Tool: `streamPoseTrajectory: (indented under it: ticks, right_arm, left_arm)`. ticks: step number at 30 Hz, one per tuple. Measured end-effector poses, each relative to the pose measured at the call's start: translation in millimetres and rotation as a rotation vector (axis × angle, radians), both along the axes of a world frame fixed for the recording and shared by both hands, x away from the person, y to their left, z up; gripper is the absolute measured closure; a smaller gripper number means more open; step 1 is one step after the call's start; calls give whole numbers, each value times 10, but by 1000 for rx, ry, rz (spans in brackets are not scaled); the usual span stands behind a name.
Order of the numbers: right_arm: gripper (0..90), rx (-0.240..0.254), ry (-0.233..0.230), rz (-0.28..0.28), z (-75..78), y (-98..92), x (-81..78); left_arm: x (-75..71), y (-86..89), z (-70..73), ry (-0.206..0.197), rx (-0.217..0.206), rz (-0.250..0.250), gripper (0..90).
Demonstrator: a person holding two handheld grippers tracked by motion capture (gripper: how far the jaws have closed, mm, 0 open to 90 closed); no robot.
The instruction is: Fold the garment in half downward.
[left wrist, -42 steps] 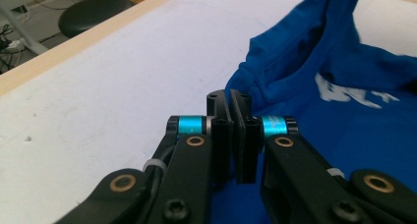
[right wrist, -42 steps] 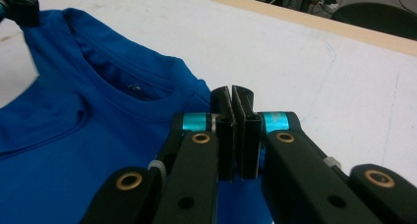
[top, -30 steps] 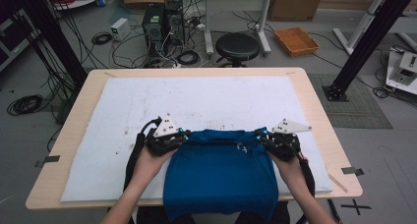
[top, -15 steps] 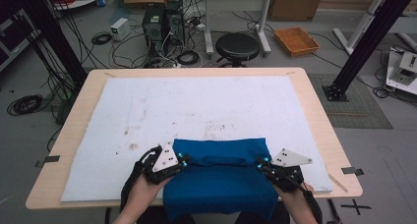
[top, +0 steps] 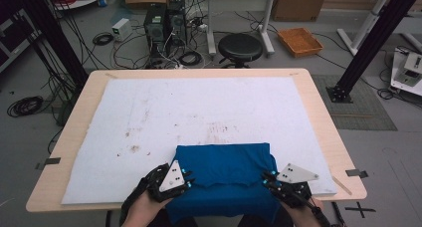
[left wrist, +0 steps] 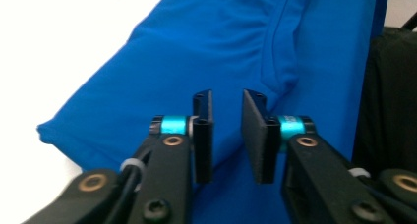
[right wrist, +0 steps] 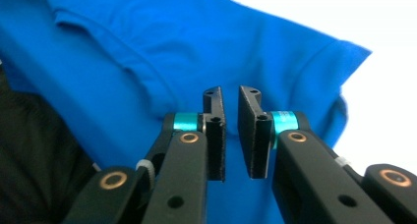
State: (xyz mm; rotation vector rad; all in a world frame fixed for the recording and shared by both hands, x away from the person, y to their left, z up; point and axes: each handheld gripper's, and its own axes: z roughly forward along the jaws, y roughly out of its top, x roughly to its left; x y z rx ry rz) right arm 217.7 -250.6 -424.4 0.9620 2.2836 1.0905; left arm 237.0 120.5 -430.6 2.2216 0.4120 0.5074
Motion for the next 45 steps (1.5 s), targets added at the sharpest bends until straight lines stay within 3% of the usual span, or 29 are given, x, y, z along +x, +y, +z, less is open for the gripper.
streamPoseTrajectory:
  ticks: [2, 6, 9, 13, 20, 23, 29, 33, 37, 42, 45]
  right_arm:
    - [774, 28, -18, -39, 65, -70, 89]
    - [706, 91, 27, -116, 52, -199, 322]
    - [712, 105, 85, -131, -79, -239, 387]
    - [887, 104, 136, -135, -177, -290, 372]
    - [880, 105, 150, -136, -181, -388, 263]
    - [776, 119, 127, -149, -153, -422, 271]
    - [576, 190, 64, -199, 29, -489, 502]
    - [536, 220, 57, -227, 90, -468, 742]
    - [530, 227, 96, -232, 45, -386, 947]
    - [532, 231, 189, -223, -98, -322, 1065]
    - [644, 209, 224, -210, -148, -317, 1076]
  left_arm:
    - [55, 27, 44, -12, -11, 39, 690]
    - [174, 74, 44, 37, -66, 120, 656]
    - [157, 56, -30, 54, -52, 103, 657]
    - [139, 48, -115, 95, -18, 104, 669]
    - [111, 71, -135, 137, -13, 106, 670]
    - [120, 83, -88, 120, -25, 117, 650]
    - [388, 207, 107, 95, -125, 226, 530]
    - [654, 276, 145, 104, -187, 274, 492]
    - [880, 325, 63, 163, -226, 330, 491]
    - [957, 336, -43, 233, -198, 357, 491]
    - [954, 359, -88, 268, -185, 370, 491]
